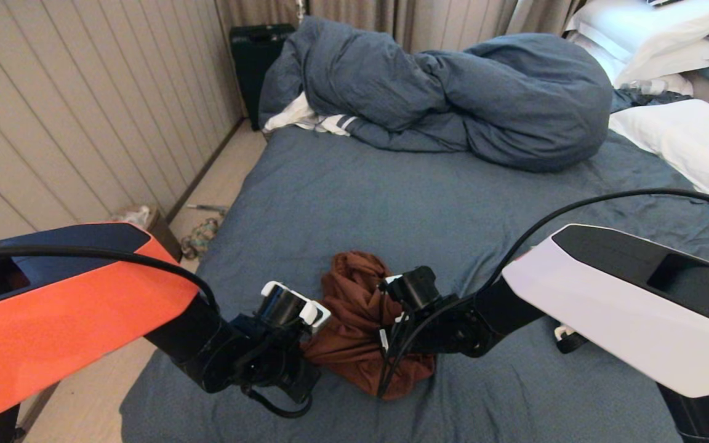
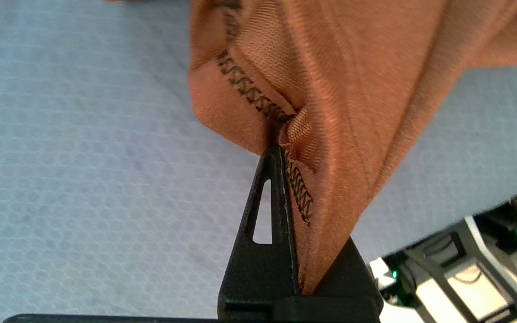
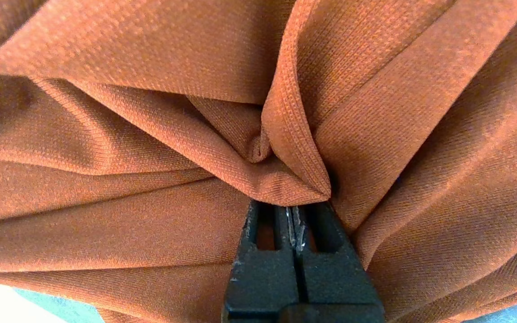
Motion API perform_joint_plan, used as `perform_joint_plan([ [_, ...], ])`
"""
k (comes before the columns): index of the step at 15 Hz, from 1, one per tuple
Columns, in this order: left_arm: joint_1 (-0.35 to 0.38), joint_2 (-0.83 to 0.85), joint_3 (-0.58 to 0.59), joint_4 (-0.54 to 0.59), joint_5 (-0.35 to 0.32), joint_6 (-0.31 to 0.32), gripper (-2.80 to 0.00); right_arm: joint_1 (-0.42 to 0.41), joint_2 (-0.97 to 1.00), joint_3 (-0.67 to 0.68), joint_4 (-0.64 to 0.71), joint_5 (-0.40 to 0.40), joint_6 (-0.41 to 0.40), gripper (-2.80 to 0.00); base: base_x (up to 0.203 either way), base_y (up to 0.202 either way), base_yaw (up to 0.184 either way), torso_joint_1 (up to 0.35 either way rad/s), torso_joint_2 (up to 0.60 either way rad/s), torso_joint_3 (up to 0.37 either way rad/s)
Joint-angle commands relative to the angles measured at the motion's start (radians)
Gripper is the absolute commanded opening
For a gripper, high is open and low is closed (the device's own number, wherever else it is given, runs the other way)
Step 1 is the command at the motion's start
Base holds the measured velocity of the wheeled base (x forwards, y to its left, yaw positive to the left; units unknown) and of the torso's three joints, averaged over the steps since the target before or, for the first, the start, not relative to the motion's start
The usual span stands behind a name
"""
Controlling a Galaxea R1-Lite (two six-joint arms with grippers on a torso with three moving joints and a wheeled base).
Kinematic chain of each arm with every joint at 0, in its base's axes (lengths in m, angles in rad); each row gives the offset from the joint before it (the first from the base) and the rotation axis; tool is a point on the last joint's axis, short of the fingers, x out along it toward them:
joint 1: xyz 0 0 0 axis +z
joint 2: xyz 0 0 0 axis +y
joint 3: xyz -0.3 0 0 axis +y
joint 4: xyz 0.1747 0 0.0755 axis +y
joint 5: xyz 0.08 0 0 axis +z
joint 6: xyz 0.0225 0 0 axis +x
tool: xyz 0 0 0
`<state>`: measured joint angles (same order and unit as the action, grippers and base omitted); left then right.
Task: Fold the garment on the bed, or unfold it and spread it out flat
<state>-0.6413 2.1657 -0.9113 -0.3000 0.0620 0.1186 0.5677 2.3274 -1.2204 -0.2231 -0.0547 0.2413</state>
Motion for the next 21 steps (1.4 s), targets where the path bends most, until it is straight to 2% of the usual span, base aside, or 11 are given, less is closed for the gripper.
perform_joint_plan([
  [1, 0.0, -0.001, 0.021, -0.058, 0.004, -0.007, -2.71, 0.0, -0.008, -0.002, -0.002, -0.002, 0.003, -2.8, 0.0, 0.0, 0.0, 0.0, 0.0, 0.0],
  [2, 0.0, -0.001, 0.023, -0.088, 0.012, -0.01, 0.0, 0.0, -0.012, -0.004, -0.003, -0.002, 0.003, -2.8, 0.0, 0.0, 0.0, 0.0, 0.0, 0.0],
  [5, 0.014, -0.033, 0.016, -0.096, 0.025, -0.074, 0.0, -0.003, -0.034, -0.021, -0.004, -0.002, 0.003, -2.8, 0.0, 0.0, 0.0, 0.0, 0.0, 0.0],
  [9, 0.06, -0.16, 0.016, -0.096, 0.024, -0.148, 0.0, -0.008, -0.141, -0.024, -0.003, -0.001, 0.005, -2.8, 0.0, 0.0, 0.0, 0.0, 0.0, 0.0],
  [18, 0.286, -0.471, -0.023, -0.081, -0.003, -0.196, 0.0, -0.008, -0.517, -0.048, 0.009, -0.004, 0.0, -2.8, 0.0, 0.0, 0.0, 0.0, 0.0, 0.0],
  [21, 0.34, -0.611, -0.019, -0.031, -0.004, -0.212, 0.0, -0.009, -0.675, -0.058, 0.077, -0.018, 0.0, -2.8, 0.0, 0.0, 0.0, 0.0, 0.0, 0.0],
])
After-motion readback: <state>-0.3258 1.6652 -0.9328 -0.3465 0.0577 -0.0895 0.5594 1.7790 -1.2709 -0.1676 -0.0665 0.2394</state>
